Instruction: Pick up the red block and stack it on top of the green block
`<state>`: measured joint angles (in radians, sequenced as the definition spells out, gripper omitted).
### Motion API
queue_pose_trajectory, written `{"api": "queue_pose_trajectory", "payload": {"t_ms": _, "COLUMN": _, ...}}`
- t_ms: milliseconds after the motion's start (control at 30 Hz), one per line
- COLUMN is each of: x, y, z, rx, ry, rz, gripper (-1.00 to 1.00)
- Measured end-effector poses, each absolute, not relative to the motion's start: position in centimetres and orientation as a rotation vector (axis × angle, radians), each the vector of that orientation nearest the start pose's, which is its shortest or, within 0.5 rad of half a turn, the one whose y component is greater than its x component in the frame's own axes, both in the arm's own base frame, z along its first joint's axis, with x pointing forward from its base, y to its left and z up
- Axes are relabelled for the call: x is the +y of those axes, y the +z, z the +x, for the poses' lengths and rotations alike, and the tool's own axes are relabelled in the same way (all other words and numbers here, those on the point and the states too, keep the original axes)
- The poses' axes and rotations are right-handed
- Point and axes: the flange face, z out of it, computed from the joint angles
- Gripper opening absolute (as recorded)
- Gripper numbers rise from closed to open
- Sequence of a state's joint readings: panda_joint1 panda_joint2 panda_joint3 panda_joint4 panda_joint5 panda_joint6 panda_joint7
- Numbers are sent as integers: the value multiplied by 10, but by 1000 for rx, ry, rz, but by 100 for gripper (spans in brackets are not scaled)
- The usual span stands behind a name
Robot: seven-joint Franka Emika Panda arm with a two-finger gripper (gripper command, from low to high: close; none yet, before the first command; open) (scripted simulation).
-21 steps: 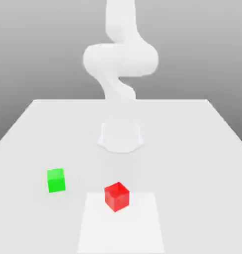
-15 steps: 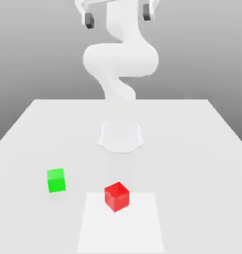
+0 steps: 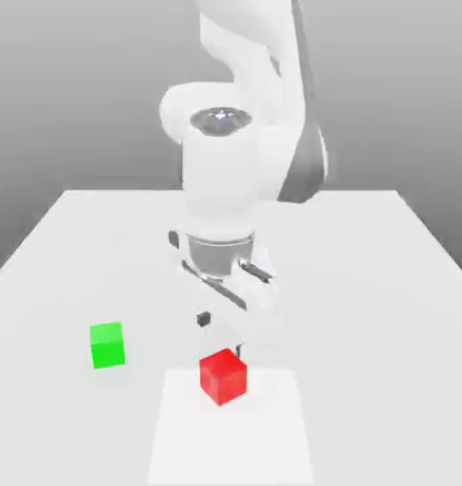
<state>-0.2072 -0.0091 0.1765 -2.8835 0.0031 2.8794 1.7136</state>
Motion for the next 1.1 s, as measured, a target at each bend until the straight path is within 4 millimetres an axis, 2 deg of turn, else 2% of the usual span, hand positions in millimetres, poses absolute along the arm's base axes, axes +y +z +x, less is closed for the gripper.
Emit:
{"api": "queue_pose_trajectory", "payload": {"t_ms": 167, "x": -11, "y": 150, "z": 346, "rx": 2413, "ry": 1, "rz": -2011, "gripper": 0}}
{"api": "queue_pose_trajectory", "payload": {"t_ms": 200, "x": -11, "y": 145, "z": 346, "rx": 2413, "ry": 1, "rz": -2011, "gripper": -100}}
{"api": "queue_pose_trajectory", "payload": {"t_ms": 433, "x": -11, "y": 146, "z": 346, "rx": 2412, "ry": -2, "rz": -2010, "gripper": -100}}
{"api": "queue_pose_trajectory", "payload": {"t_ms": 667, "x": -10, "y": 200, "z": 347, "rx": 2410, "ry": -4, "rz": -2015, "gripper": -100}}
{"api": "queue_pose_trajectory", "payload": {"t_ms": 733, "x": -31, "y": 211, "z": 343, "rx": 2412, "ry": -5, "rz": -2014, "gripper": -100}}
{"api": "queue_pose_trajectory", "payload": {"t_ms": 867, "x": -91, "y": 226, "z": 326, "rx": 2395, "ry": -8, "rz": -2037, "gripper": -100}}
{"api": "queue_pose_trajectory", "payload": {"t_ms": 967, "x": -136, "y": 235, "z": 305, "rx": 2383, "ry": -7, "rz": -2052, "gripper": -100}}
{"api": "queue_pose_trajectory", "payload": {"t_ms": 1100, "x": -189, "y": 245, "z": 266, "rx": 2363, "ry": -3, "rz": -2071, "gripper": -100}}
